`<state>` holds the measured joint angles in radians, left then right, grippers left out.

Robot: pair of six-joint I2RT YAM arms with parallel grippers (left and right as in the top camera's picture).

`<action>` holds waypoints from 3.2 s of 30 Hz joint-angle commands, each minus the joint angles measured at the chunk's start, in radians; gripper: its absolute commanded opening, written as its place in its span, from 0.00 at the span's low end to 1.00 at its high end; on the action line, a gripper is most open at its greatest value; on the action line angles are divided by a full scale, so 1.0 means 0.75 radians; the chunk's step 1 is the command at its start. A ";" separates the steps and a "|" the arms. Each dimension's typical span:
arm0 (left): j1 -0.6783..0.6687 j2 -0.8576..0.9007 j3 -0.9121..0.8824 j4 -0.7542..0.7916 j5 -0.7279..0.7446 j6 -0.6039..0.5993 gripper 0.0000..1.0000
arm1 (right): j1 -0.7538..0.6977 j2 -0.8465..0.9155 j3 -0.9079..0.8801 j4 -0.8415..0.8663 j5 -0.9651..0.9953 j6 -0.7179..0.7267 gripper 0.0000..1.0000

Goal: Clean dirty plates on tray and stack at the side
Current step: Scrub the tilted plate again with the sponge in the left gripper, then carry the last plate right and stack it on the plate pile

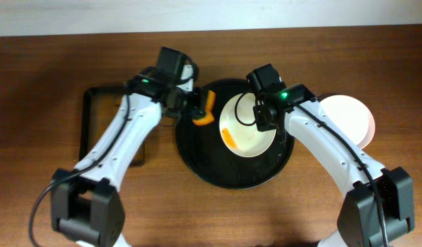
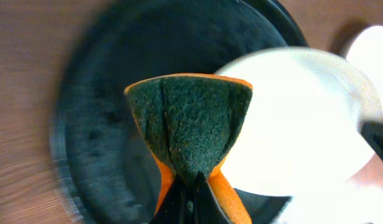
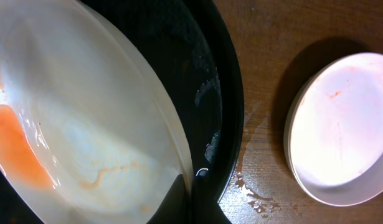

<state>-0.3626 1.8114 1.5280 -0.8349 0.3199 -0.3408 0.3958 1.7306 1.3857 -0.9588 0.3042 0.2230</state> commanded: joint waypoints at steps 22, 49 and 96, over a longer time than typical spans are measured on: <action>-0.240 0.335 0.012 -0.006 -0.046 -0.124 0.00 | 0.004 -0.041 0.013 -0.009 -0.022 0.035 0.04; -0.334 0.316 0.030 -0.105 0.021 0.016 0.00 | 0.004 -0.041 0.013 -0.013 -0.021 0.035 0.04; 0.223 -0.102 0.031 -0.197 -0.411 -0.084 0.00 | 0.401 -0.196 0.150 -0.099 0.992 0.030 0.04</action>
<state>-0.2005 1.7706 1.5345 -0.9840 0.0177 -0.3901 0.6945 1.5997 1.4776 -1.0367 0.9829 0.2329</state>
